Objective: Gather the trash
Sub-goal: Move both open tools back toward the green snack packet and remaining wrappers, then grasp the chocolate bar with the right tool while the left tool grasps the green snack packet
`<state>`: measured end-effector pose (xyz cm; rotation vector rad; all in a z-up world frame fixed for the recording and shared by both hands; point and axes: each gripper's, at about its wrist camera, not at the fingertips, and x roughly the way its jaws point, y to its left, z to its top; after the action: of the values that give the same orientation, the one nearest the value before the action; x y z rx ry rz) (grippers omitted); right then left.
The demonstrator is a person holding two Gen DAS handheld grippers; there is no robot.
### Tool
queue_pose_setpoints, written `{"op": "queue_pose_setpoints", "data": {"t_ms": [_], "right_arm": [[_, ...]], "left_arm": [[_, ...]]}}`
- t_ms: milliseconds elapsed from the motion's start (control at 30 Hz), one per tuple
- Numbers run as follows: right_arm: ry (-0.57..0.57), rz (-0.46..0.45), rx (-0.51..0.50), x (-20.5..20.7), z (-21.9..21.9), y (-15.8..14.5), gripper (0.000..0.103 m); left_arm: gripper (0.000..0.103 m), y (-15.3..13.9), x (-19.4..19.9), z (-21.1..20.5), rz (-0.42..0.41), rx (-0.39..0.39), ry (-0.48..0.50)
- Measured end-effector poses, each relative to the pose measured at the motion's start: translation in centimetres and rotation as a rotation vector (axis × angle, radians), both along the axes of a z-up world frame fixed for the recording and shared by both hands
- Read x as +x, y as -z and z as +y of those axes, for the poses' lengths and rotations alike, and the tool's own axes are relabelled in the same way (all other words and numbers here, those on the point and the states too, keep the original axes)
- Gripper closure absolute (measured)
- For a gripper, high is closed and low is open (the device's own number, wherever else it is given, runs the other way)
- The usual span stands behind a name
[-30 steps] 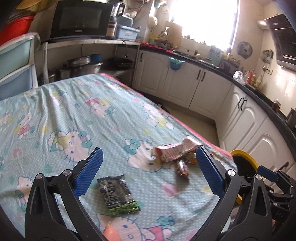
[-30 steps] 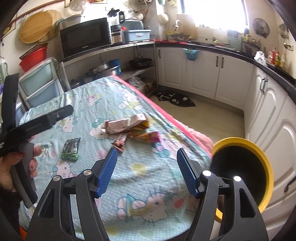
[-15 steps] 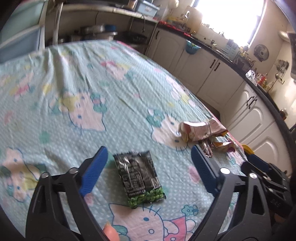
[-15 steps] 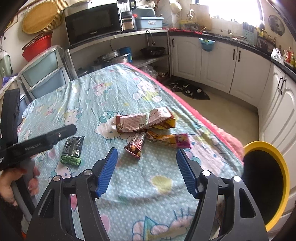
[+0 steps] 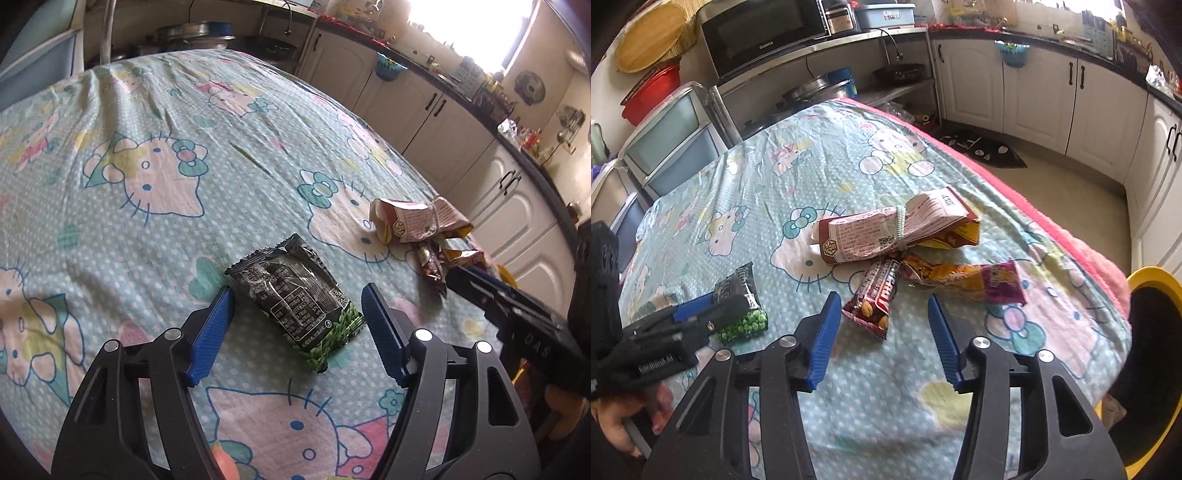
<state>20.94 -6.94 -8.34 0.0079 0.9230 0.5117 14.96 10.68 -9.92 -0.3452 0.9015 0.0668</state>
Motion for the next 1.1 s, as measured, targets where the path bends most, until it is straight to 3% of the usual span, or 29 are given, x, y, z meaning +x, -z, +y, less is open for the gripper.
{"op": "queue_pose_setpoints", "data": {"t_ms": [333,900,967,1100], "right_arm": [[0.039,0.111,0.067,1.9,0.5,1.9,0.073],[-0.049,0.094,0.027,-2.7,-0.2,1.5,0.079],[-0.061,0.095,0.032,-3.6,-0.4,1.4,0.08],[-0.073,0.095,0.05,-5.3,-1.0,0.9,0.081]], "left_arm": [[0.065,0.4,0.2,-0.3,0.001,0.083,-0.009],[0.089,0.0,-0.7,1.0,-0.021,0.002,0.01],[0.101,-0.2,-0.9,0.7,-0.031,-0.023,0.026],[0.101,-0.9,-1.3,-0.6,-0.048,-0.006,0.055]]}}
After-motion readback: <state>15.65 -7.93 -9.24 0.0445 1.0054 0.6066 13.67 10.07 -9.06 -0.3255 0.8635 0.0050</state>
